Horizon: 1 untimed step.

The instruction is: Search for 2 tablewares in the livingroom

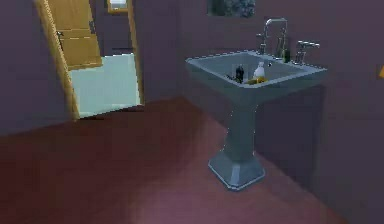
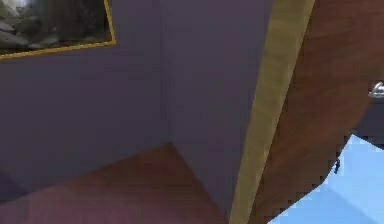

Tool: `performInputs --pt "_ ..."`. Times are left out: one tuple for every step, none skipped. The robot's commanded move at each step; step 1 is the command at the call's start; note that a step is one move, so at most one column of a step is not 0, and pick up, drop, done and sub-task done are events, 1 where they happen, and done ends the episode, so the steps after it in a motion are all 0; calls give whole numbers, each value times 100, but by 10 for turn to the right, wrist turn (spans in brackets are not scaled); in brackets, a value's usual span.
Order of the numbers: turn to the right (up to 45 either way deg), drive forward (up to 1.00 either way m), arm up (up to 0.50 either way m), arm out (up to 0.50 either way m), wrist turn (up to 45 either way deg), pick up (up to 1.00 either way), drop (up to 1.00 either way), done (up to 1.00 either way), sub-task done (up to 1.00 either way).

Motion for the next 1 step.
performInputs --pt "450 0 0 0 0 0 0 0 0"
